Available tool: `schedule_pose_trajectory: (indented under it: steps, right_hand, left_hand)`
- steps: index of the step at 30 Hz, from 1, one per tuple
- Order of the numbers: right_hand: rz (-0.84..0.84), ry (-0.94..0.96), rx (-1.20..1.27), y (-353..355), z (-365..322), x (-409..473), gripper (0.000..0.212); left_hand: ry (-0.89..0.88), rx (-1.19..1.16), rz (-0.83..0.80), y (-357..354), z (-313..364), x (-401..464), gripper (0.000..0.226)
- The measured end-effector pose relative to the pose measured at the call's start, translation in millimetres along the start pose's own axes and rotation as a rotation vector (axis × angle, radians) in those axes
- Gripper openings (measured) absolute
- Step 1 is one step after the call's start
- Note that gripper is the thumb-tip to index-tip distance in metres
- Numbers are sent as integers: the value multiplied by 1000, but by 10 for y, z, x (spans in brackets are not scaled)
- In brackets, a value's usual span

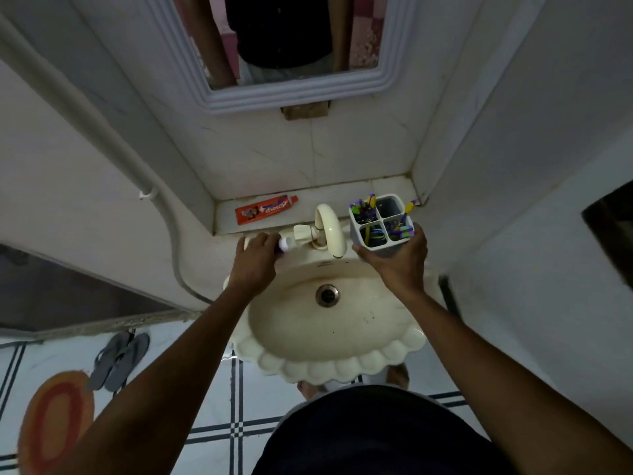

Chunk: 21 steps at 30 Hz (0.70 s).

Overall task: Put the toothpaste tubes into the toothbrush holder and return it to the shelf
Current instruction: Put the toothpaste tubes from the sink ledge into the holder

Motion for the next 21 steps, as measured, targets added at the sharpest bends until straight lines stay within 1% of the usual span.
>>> schedule_pose_trajectory:
  steps: [1,3,6,8,10,13,15,17,19,21]
  right_hand:
    - [-5,6,-1,15,-2,4,142]
    - [-11,15,-3,32,-3,18,141]
    - [-29,13,5,40,15,36,136]
    - [-37,3,9,34,28,36,133]
    - [-35,-8,1,31,25,37,133]
    - [-21,-14,-26,38,18,49,135]
    - [-31,-24,-37,30,11,53,136]
    - [-52,-33,-49,28,9,62,138]
    - [-79,-36,-66,35,18,83,138]
    - [-113,-40,-74,42,38,105,138]
  left_hand:
    - [46,-144,45,65,0,-44,37]
    - [109,-354,111,212,22,-130,40]
    - [88,-598,190,537,151,-235,33]
    - [58,-778,166,795,294,-241,24]
    - [13,-860,113,1055,506,-178,28]
    - [-109,-742,46,1363,891,8,42]
    - [-200,-645,-61,1450,1146,167,54]
    - [-249,-508,-157,1466,1361,331,65]
    - [-279,-371,-189,1467,1549,500,66]
    - [-294,-239,-164,1455,1706,656,58]
Point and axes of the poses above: each hand's wrist, its own x-axis towards the middle knuckle, its own y-axis out of the back of the hand, z = x × y, the point moved 7 cm from there along x, towards the middle knuckle, and after that the axes turned 6 degrees about -z, right-handed, at the moved point
